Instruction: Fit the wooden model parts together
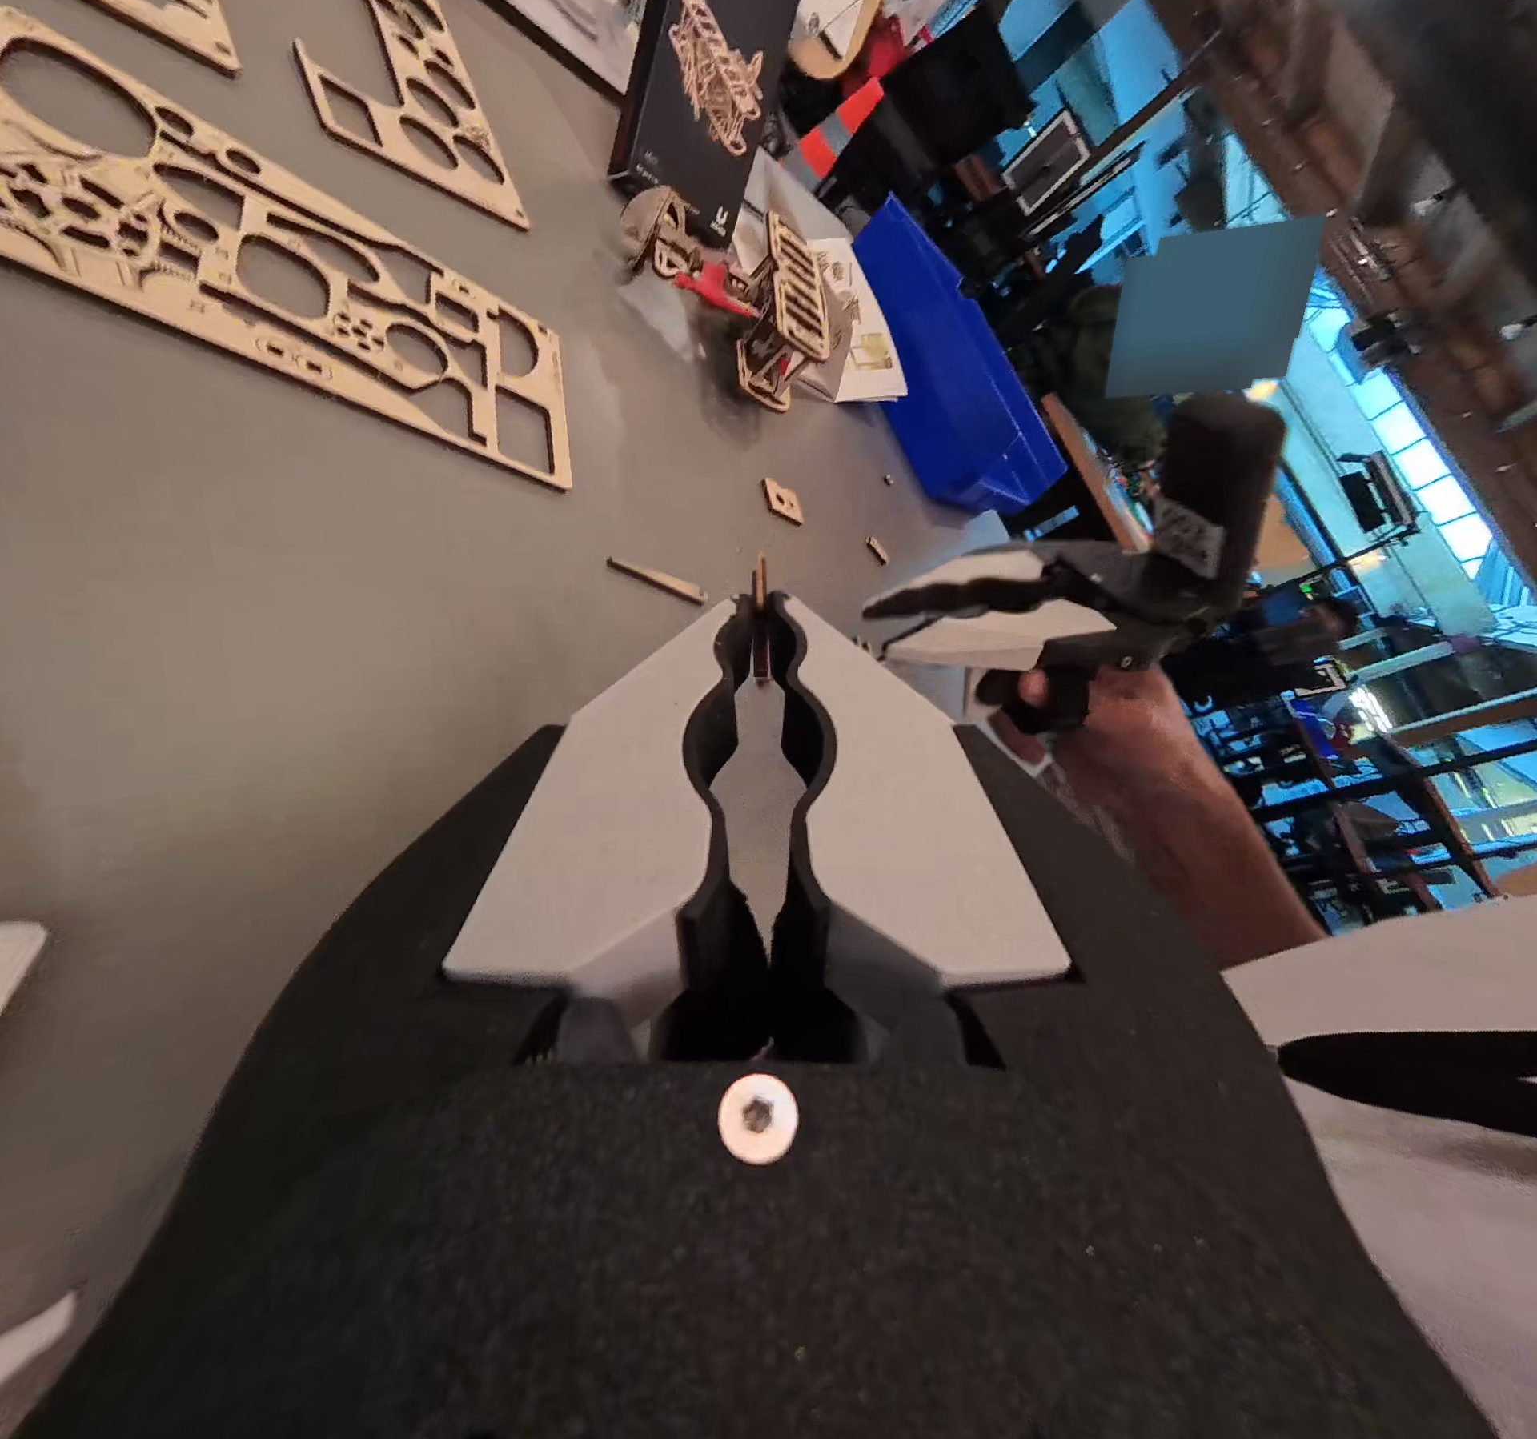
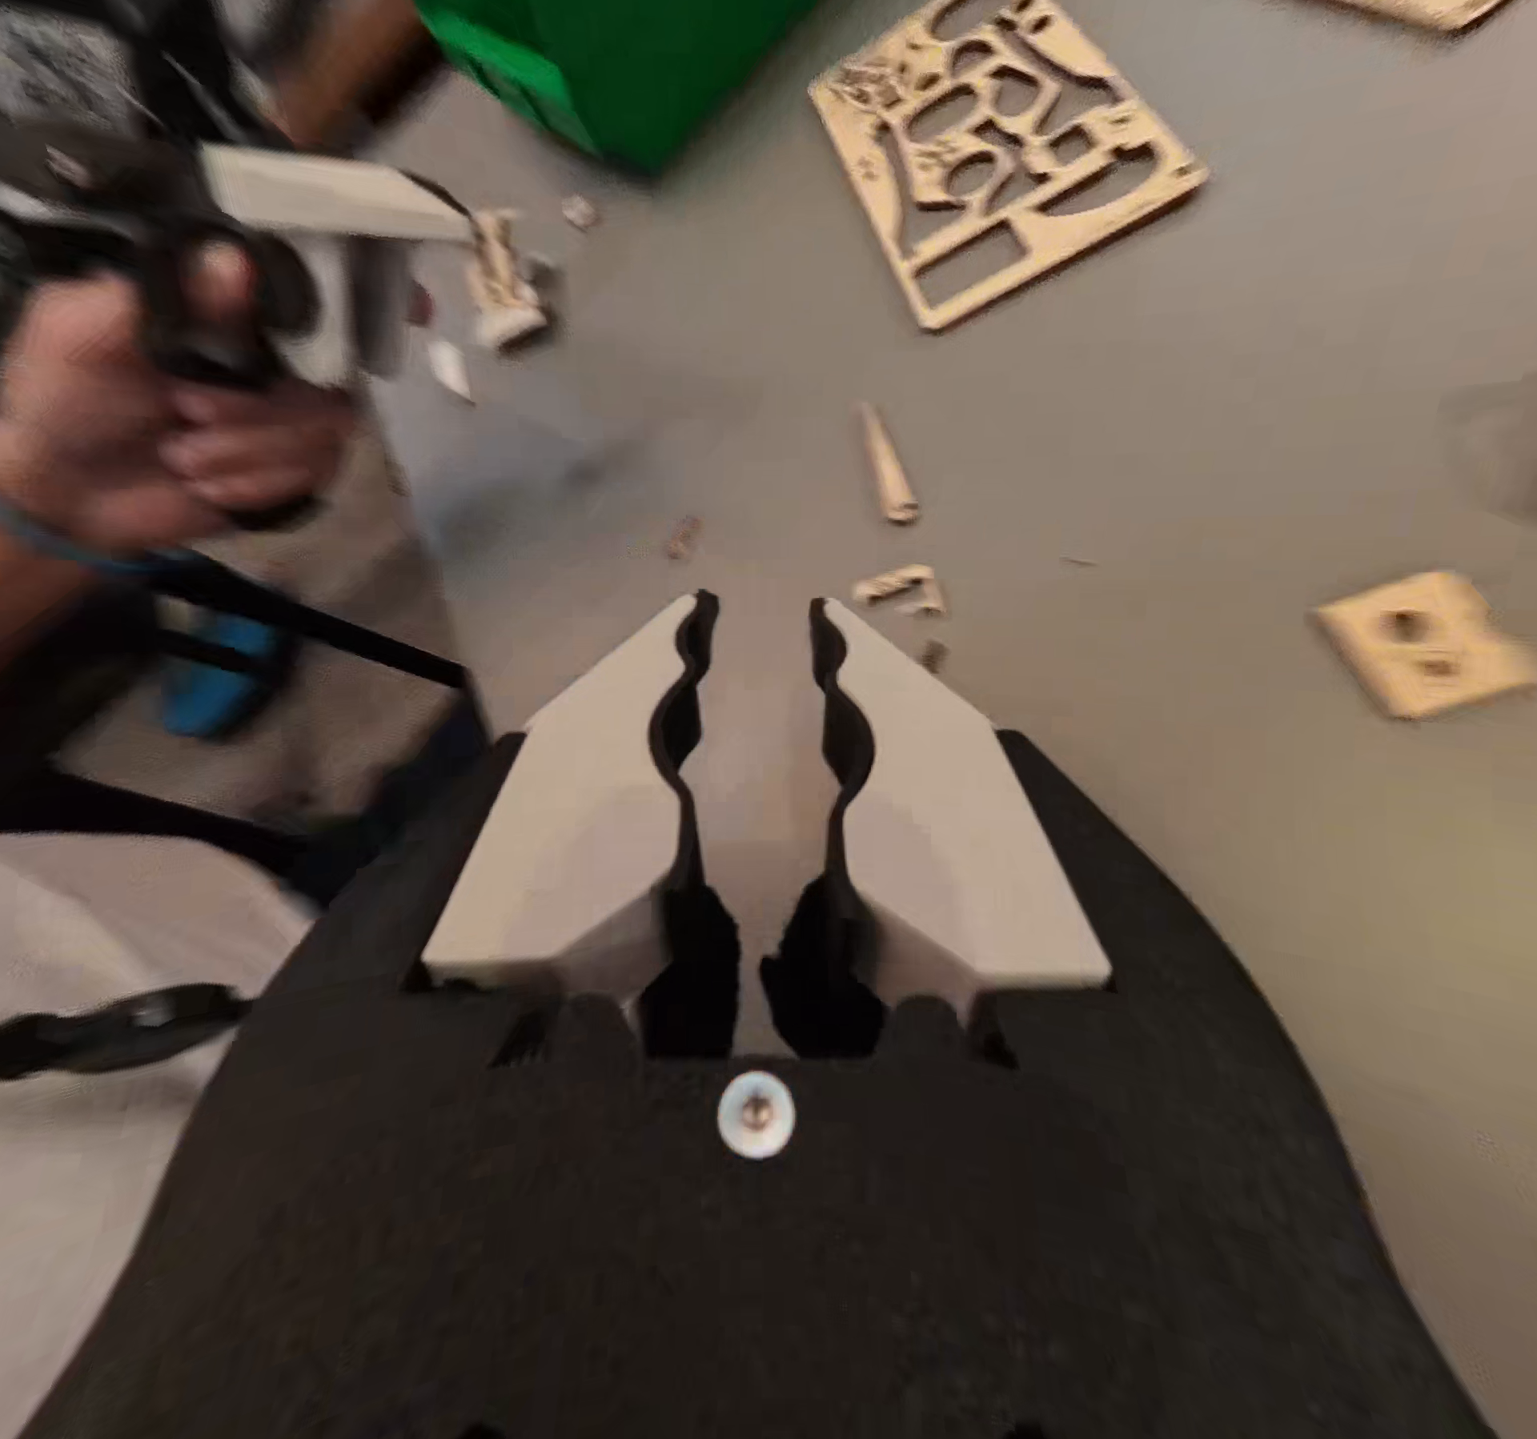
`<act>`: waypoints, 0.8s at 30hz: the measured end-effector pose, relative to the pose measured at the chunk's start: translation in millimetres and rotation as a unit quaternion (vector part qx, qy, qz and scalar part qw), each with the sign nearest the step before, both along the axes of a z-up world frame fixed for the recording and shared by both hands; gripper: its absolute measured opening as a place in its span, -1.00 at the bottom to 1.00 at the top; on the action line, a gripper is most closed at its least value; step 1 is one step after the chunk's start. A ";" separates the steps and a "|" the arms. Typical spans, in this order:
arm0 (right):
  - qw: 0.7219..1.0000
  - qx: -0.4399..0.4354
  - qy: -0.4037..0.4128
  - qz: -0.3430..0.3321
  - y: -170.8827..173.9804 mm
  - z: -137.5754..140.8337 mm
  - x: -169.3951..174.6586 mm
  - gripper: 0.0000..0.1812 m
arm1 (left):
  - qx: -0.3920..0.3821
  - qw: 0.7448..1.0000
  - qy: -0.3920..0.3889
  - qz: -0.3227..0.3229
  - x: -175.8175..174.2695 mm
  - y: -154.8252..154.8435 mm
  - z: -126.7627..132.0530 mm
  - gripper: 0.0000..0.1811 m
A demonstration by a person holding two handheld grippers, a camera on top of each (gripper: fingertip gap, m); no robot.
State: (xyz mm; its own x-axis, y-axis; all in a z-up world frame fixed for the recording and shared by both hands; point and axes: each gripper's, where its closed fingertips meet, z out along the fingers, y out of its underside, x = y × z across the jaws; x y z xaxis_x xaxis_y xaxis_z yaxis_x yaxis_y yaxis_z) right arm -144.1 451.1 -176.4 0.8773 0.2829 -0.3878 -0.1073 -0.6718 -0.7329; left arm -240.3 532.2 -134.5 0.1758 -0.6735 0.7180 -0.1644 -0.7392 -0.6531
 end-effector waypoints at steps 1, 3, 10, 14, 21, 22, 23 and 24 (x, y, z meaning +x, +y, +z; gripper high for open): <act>0.999 0.001 -0.046 0.003 0.1 -2.3 6.5 -0.68 | -0.002 1.000 0.008 0.001 -1.3 -3.8 -2.8 -0.99; 0.995 0.013 -0.094 0.011 8.7 -8.7 9.1 -0.61 | -0.008 1.000 0.017 0.001 -2.1 -8.9 -4.7 -0.99; 0.990 -0.023 -0.141 0.014 31.3 -49.7 11.2 -0.59 | 0.036 0.999 0.025 -0.012 -12.3 -6.3 2.4 -0.99; 0.978 -0.017 -0.207 0.014 32.6 -55.6 15.2 -0.76 | 0.036 0.999 0.014 -0.014 -15.7 -3.7 9.6 -0.99; 0.983 0.033 -0.178 0.023 50.0 -25.2 -11.5 -0.76 | 0.104 0.992 0.042 0.063 -54.3 44.3 13.1 -0.99; 0.987 0.057 -0.147 0.043 60.2 -10.5 -31.1 -0.76 | 0.109 0.989 0.049 0.090 -67.6 57.2 14.2 -0.99; 0.988 0.074 -0.119 0.069 71.9 0.7 -54.1 -0.76 | 0.105 0.986 0.042 0.118 -81.1 68.6 19.0 -0.99; 0.988 0.076 -0.094 0.100 84.2 5.2 -79.2 -0.76 | 0.096 0.984 0.026 0.147 -94.4 78.8 26.4 -0.99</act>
State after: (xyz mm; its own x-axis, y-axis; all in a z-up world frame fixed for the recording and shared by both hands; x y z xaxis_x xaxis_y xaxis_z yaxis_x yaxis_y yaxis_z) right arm -223.2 535.3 -171.2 0.8506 0.4999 -0.1627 0.1640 -0.5464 -0.8213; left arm -334.7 611.0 -108.1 0.4170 -0.7098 0.5677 0.0015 -0.6241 -0.7814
